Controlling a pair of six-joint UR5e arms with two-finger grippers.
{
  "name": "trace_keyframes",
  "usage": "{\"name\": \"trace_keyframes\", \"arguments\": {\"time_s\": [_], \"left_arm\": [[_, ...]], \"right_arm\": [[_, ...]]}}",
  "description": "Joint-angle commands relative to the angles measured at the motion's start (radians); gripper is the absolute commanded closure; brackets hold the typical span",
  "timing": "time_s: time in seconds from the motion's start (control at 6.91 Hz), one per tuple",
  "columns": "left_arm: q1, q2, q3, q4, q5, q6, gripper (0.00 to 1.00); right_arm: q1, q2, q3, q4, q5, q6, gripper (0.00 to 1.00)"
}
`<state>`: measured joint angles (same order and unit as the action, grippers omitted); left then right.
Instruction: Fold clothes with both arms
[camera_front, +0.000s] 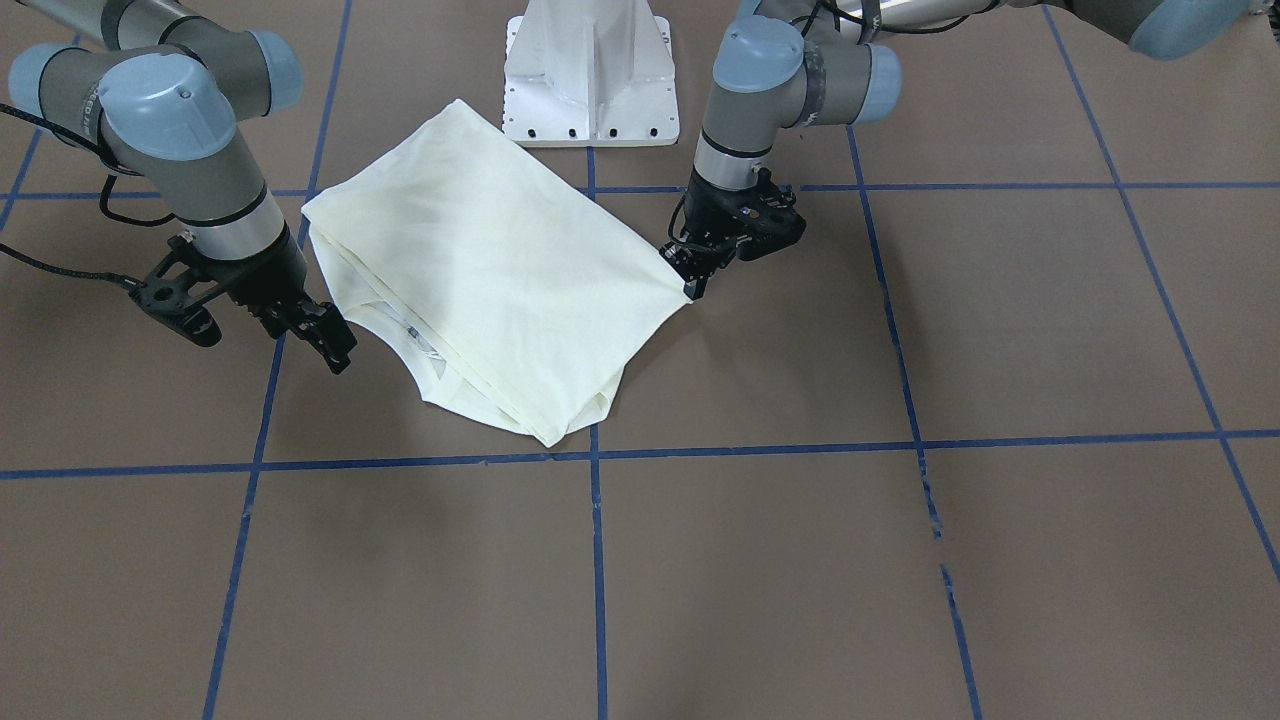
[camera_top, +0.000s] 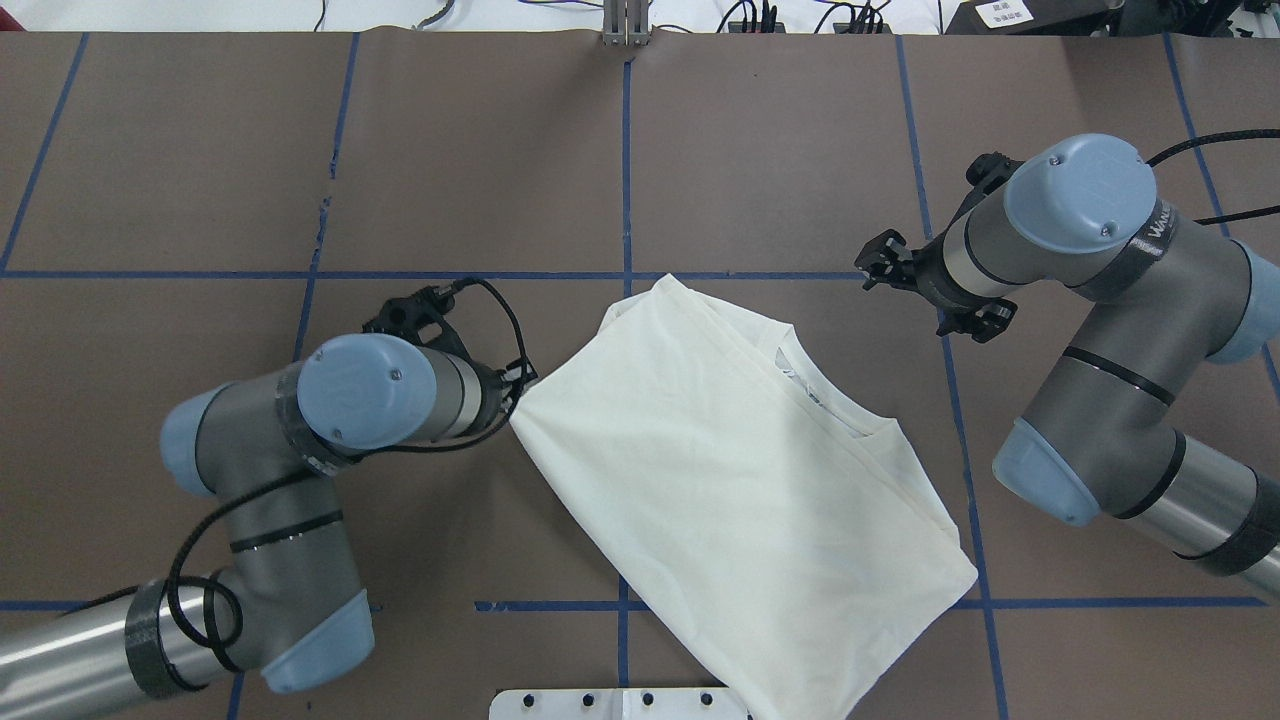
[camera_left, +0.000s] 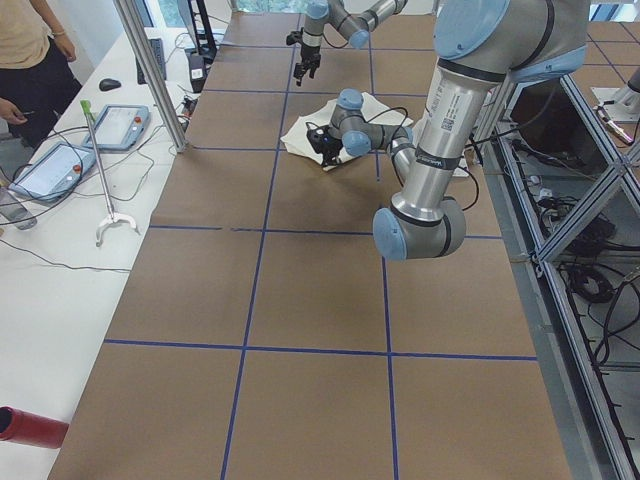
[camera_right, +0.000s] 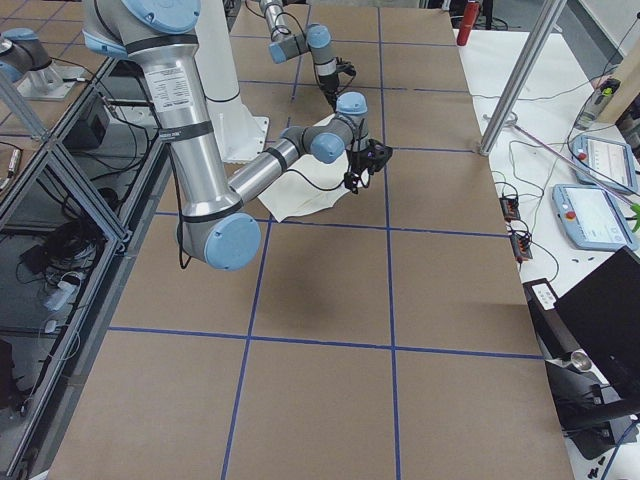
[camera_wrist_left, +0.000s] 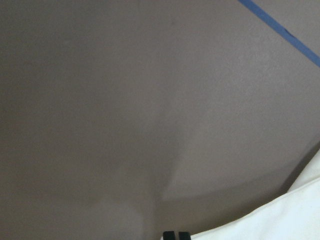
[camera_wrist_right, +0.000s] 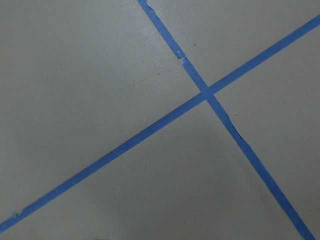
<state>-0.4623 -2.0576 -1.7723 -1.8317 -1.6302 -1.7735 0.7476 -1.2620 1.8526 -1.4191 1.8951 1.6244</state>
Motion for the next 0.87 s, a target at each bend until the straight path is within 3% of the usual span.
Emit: {"name": "trace_keyframes", "arguments": {"time_s": [0.0, 0.29, 0.58, 0.72], "left_arm": [[-0.189, -0.044, 0.101, -0.058, -0.007, 0.135, 1.00], [-0.292, -0.287, 0.468, -0.280, -0.008, 0.140, 1.00], [-0.337, -0.415, 0.702, -0.430, -0.008, 0.163, 1.00], [-0.337, -0.414, 0.730, -0.475, -0.007, 0.178, 0.70]], "right_arm": [[-0.001, 0.006, 0.007, 0.005, 0.001, 0.002, 0.00], [-0.001, 0.003, 0.000, 0.141, 0.002, 0.017, 0.00], [-0.025, 0.007, 0.011, 0.143, 0.005, 0.047, 0.00], [-0.068, 0.048, 0.011, 0.143, -0.004, 0.093, 0.00]]}}
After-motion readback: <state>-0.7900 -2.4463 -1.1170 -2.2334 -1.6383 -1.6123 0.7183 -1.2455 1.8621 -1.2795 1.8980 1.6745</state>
